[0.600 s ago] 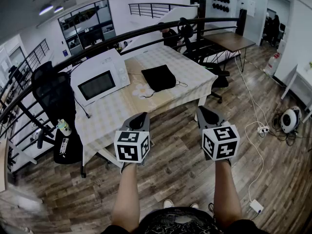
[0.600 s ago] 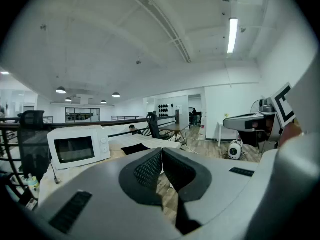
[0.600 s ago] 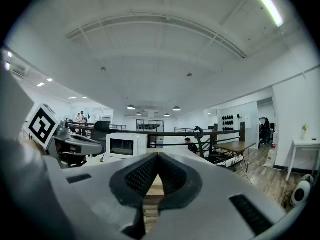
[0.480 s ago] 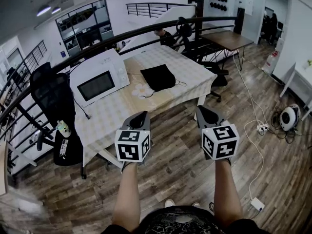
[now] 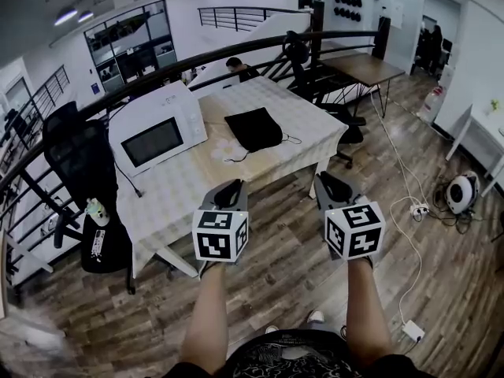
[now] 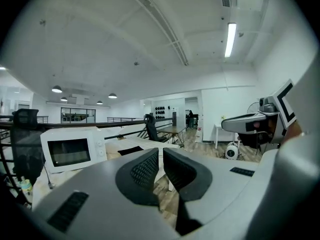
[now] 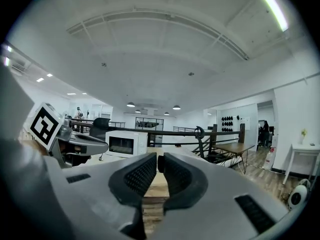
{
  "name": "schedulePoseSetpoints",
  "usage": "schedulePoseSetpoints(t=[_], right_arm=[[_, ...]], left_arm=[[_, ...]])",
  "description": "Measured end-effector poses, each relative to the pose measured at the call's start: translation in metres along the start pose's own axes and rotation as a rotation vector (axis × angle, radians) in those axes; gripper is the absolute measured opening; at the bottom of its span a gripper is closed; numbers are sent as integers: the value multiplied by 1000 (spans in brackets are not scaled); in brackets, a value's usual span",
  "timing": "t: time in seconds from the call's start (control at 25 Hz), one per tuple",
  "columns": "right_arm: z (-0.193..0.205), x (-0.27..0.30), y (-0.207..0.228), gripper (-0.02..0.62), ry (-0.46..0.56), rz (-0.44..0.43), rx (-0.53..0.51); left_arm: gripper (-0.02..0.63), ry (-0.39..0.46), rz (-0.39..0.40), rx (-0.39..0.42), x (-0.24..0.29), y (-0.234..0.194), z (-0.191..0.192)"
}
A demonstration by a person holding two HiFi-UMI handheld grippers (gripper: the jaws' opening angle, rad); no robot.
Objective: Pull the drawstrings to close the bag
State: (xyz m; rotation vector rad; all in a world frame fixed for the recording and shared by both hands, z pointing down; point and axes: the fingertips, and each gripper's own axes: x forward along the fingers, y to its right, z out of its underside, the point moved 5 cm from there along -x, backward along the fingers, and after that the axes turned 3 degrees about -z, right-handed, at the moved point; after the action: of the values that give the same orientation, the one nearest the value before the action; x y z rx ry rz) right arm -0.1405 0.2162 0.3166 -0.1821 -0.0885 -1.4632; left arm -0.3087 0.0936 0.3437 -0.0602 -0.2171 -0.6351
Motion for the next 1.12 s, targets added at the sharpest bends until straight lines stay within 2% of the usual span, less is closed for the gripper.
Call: schedulePoseSetpoints(t=[0.28, 0.52, 0.72, 1.12], right_arm=[[1, 17, 15, 67, 10, -9, 14], [8, 36, 42, 91, 14, -41, 22], [14, 57, 85, 120, 11, -77, 25], [16, 117, 169, 150, 12, -203, 46]], left_arm=[[34, 10, -22, -7, 20, -4, -7], [81, -6, -42, -2, 51, 5, -8], [114, -25, -73, -12, 93, 21, -12], [160, -57, -196, -28, 175, 46, -30]])
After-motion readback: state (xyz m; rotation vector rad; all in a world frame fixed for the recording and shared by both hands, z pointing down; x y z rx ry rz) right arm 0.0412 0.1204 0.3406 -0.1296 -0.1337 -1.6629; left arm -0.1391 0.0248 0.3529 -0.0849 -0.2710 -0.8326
